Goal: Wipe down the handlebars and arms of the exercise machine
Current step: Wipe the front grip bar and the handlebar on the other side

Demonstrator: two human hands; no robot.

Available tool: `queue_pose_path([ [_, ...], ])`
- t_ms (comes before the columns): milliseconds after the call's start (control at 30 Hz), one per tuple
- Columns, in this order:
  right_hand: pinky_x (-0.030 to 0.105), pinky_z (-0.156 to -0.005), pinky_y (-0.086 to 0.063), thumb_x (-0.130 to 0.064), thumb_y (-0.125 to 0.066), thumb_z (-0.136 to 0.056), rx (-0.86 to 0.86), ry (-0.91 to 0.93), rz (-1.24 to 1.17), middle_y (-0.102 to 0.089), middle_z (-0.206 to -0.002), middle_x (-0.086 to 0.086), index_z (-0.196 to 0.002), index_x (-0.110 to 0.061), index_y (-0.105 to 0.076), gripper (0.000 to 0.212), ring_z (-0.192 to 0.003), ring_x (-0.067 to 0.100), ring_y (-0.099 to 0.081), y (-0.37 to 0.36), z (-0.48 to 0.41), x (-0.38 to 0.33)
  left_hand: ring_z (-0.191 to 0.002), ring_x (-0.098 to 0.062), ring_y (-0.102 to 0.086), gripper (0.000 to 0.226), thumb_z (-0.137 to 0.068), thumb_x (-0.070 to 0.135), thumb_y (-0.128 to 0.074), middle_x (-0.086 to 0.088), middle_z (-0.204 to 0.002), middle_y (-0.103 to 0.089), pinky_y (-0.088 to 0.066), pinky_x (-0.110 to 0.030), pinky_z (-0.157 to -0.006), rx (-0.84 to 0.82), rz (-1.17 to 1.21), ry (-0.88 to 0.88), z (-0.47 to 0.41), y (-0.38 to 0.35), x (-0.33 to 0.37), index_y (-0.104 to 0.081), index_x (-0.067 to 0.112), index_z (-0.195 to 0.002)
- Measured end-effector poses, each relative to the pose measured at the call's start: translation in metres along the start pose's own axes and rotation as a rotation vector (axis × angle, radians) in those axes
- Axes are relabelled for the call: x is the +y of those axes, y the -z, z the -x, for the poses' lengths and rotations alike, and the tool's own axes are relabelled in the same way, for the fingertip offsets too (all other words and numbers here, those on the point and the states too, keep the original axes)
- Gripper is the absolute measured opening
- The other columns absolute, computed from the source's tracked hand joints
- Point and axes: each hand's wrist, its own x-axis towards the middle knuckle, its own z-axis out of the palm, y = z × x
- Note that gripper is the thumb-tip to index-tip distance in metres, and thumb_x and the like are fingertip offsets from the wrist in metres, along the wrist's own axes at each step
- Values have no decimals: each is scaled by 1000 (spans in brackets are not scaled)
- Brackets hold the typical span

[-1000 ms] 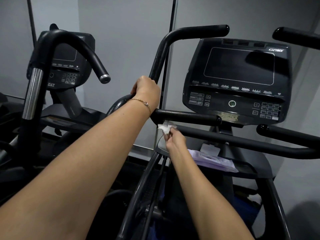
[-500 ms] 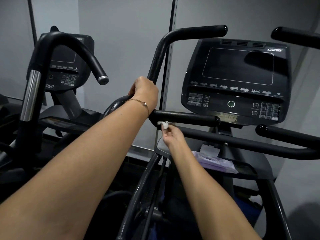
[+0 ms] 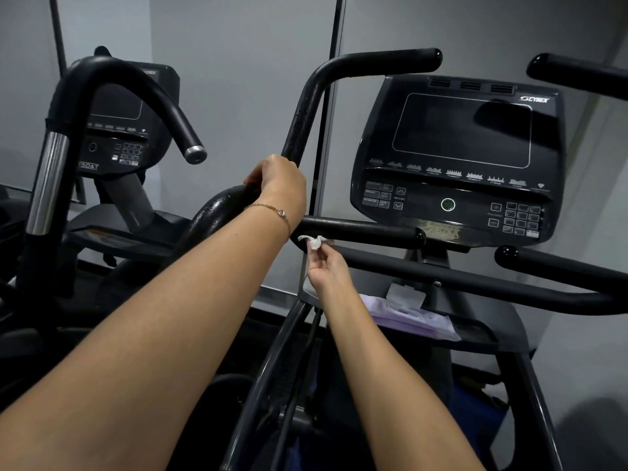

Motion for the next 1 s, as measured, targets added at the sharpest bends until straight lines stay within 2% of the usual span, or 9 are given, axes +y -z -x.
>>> queue_pose_path([
  [67, 26, -87, -52, 10, -48, -90, -22, -4, -86, -63, -95, 13, -82, 3, -55, 12, -88, 26, -66, 6, 17, -8, -89, -29, -67, 31, -86, 5, -53, -11, -104, -66, -58, -37, -74, -15, -24, 44, 0, -3, 7, -58, 1, -117],
  [167, 20, -62, -57, 7, -44, -92, -93, 155, 94, -63, -74, 8, -89, 2, -57, 14, -66, 15, -62, 17, 48, -23, -90, -34, -66, 31, -87, 9, -53, -14, -105, -66, -56, -43, -72, -41, -74, 84, -1, -7, 16, -58, 0, -117],
  [333, 11, -70, -47, 1, -46, -93, -80, 1168, 1297, -68, -96, -2, -118, -1, -61, 29, -80, 2, -60, 15, 81, -81, -100, -35, -60, 33, -90, 4, -50, -19, -108, -62, -56, -44, -78, -8, -122, 122, -4, -12, 26, -53, -4, -123],
  [433, 30, -94, -40, 3, -44, -91, -21, 1392, 2016, -67, -102, 11, -107, -1, -64, 27, -95, 26, -60, 1, 64, -95, -101, -36, -59, 34, -90, 3, -50, -21, -108, -60, -56, -44, -80, 3, -121, 148, -3, -12, 27, -52, -4, -124],
  [500, 36, -95, -40, 9, -43, -84, -84, 1450, 2278, -65, -101, 15, -103, -2, -63, 29, -95, 31, -59, 2, 45, -81, -102, -37, -59, 35, -90, 2, -50, -22, -110, -60, -56, -45, -81, 3, -120, 164, -3, -12, 26, -52, -4, -124],
  [633, 40, -101, -38, 2, -54, -81, -258, 1439, 2535, -59, -115, 18, -116, 4, -55, 35, -108, 32, -54, 0, 11, -48, -103, -38, -59, 36, -90, 0, -51, -24, -112, -59, -55, -44, -83, -11, -112, 171, -2, -11, 25, -51, -5, -125],
  [733, 33, -76, -53, -4, -82, -51, -252, 1480, 2575, -68, -82, 11, -85, -2, -68, 38, -76, 25, -65, -11, 3, -41, -104, -38, -58, 36, -90, -1, -51, -23, -113, -59, -55, -44, -83, -26, -119, 166, -3, -11, 25, -51, -4, -125],
  [900, 37, -84, -51, -1, -52, -70, -208, 1661, 2473, -69, -97, 11, -98, -4, -67, 32, -90, 26, -65, 14, 14, -70, -103, -36, -58, 36, -88, -1, -52, -20, -112, -60, -55, -42, -80, -13, -109, 136, -4, -13, 20, -52, -3, -124],
  [1000, 42, -79, -53, 6, -71, -56, -101, 1711, 2416, -70, -84, 12, -86, -3, -69, 31, -79, 27, -68, 18, 22, -89, -104, -35, -58, 36, -89, 0, -52, -20, -112, -60, -55, -41, -82, -13, -127, 126, 0, -14, 20, -52, -3, -125],
])
